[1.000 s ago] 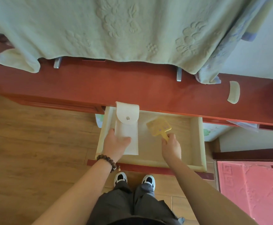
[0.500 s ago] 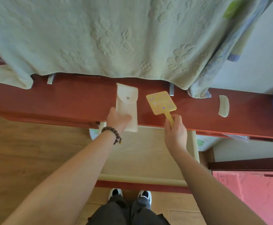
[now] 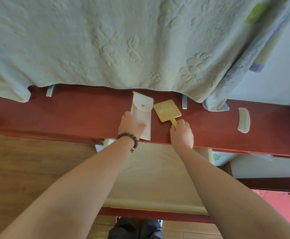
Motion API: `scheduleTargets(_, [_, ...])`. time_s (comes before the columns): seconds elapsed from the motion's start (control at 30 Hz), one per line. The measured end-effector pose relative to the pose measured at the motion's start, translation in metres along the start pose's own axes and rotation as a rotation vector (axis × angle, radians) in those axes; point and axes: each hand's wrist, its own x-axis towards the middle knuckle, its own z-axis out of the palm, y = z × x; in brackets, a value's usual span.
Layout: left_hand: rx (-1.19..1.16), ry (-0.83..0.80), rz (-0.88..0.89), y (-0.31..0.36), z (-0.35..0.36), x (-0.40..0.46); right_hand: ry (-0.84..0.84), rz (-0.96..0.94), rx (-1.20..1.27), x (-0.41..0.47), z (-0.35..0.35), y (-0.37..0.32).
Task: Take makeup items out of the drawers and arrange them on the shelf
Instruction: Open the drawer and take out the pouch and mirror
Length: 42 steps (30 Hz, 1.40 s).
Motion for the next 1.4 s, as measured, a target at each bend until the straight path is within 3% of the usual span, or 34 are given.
scheduleTargets(0.13, [0.026,0.013,0.062,-0.003,0.007,-0.006,0.073,-0.066,-0.147,0.001,0.005,0.005])
scheduleTargets(0.43, [0.083,-0.083,0.136,-0.016,0.003,-0.016,0.019,-0.108,-0.177,-0.007,0.004,0.010])
scheduleTargets(0.57, [0.052,-0.125,0.182,-0.026,-0.002,-0.029,-0.107,-0.118,-0.049,-0.014,-0.009,0.011])
scheduleTargets(0.73, [-0.072,-0.048,0.369,-0.062,-0.019,-0.077,-0.067,-0.269,0.106,-0.076,-0.032,0.025])
scheduleTargets(0.87, [0.149,-0.019,0.555,-0.115,-0.015,-0.141,-0.151,-0.390,-0.084,-0.162,-0.022,0.064])
scheduleTargets(1.0, [0.516,-0.291,0.585,-0.161,0.009,-0.189,-0.247,-0.426,-0.387,-0.222,0.009,0.110])
scheduleTargets(1.1, [0.685,-0.366,0.552,-0.179,0.025,-0.201,-0.281,-0.345,-0.504,-0.241,0.024,0.130])
scheduleTargets(1.4, [0.768,-0.232,0.502,-0.162,0.036,-0.166,-0.311,-0.277,-0.550,-0.201,0.031,0.122])
